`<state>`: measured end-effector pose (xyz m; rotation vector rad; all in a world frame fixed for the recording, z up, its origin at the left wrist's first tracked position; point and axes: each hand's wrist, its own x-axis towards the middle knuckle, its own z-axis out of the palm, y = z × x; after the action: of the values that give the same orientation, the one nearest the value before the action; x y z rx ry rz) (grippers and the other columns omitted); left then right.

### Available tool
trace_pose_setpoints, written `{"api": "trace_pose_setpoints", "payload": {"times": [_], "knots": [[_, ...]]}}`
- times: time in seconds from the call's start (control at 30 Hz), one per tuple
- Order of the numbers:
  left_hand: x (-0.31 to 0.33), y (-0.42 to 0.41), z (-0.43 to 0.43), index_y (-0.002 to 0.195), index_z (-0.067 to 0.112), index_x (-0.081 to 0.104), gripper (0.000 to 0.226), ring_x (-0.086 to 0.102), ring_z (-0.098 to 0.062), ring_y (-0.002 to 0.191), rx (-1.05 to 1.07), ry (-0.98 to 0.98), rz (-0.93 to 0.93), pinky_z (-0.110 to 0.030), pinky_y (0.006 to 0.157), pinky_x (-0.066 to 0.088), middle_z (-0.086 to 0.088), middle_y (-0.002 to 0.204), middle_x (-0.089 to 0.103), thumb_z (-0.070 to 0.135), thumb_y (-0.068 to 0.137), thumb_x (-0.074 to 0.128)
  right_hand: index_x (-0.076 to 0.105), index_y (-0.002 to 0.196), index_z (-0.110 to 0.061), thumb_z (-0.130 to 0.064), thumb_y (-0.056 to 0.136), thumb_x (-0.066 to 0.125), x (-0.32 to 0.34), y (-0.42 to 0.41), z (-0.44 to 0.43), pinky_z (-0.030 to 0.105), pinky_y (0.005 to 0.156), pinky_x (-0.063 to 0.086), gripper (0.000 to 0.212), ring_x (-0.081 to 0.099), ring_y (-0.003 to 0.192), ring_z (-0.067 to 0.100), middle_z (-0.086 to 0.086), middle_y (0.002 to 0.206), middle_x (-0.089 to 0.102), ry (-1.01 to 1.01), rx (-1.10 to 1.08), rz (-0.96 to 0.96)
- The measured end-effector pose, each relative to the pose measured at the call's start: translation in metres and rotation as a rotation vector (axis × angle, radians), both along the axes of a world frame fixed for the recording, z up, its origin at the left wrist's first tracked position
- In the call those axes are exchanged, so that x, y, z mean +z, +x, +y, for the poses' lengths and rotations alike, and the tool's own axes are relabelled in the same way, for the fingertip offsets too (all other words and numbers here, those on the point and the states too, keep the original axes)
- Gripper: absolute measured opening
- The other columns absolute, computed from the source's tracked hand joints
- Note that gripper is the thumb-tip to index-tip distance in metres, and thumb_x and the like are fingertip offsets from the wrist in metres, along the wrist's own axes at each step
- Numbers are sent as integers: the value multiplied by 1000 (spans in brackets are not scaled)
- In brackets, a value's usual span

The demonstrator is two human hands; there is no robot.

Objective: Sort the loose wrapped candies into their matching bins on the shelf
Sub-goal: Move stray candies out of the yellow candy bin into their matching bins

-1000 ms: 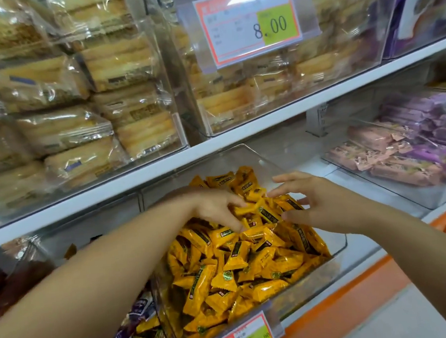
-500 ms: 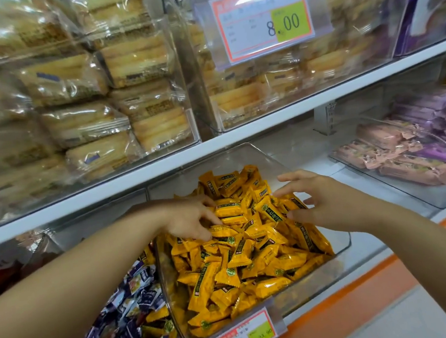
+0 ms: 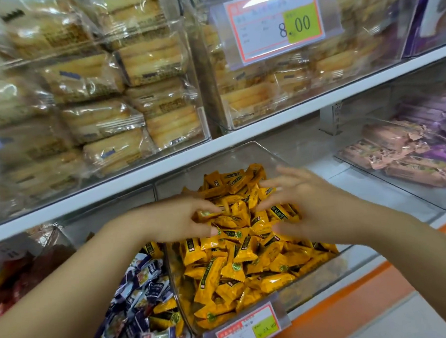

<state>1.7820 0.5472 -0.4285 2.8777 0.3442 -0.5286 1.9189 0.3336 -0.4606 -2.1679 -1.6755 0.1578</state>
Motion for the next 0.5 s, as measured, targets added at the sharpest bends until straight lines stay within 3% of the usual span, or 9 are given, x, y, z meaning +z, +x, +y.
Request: {"api": "trace_pose_setpoints", "payload": {"times": [0.1, 0.23, 0.4, 0.5], "knots": [[0, -18, -10, 135, 41, 45, 48, 34, -7, 133, -55, 21, 67, -31, 113, 28, 12, 147, 35, 50, 89, 55, 45, 134, -45, -51, 89, 53, -7, -37, 14, 46, 118, 4, 46, 4, 145, 10, -12, 156, 19, -256, 250, 119], [-6, -36, -18, 131, 41, 49, 40, 38, -7, 130, -23, 49, -70, -31, 110, 30, 16, 141, 41, 44, 92, 55, 29, 141, -48, -56, 94, 39, -34, -42, 39, 58, 112, -11, 49, -12, 145, 15, -8, 159, 4, -358, 162, -36], [-11, -68, -22, 130, 43, 50, 38, 33, -7, 134, 58, 62, -261, -41, 113, 25, 16, 143, 40, 43, 93, 53, 34, 139, -47, -55, 93, 42, -41, -16, 61, 55, 114, 3, 47, -7, 146, 20, -6, 158, 10, -285, -36, -169], [-6, -92, -27, 130, 41, 50, 35, 33, -3, 133, 108, 54, -392, -26, 113, 22, 17, 143, 39, 37, 95, 51, 43, 136, -42, -52, 93, 46, -29, -13, 65, 50, 114, 17, 45, 7, 145, 24, -1, 156, 21, -185, -179, -119]]}}
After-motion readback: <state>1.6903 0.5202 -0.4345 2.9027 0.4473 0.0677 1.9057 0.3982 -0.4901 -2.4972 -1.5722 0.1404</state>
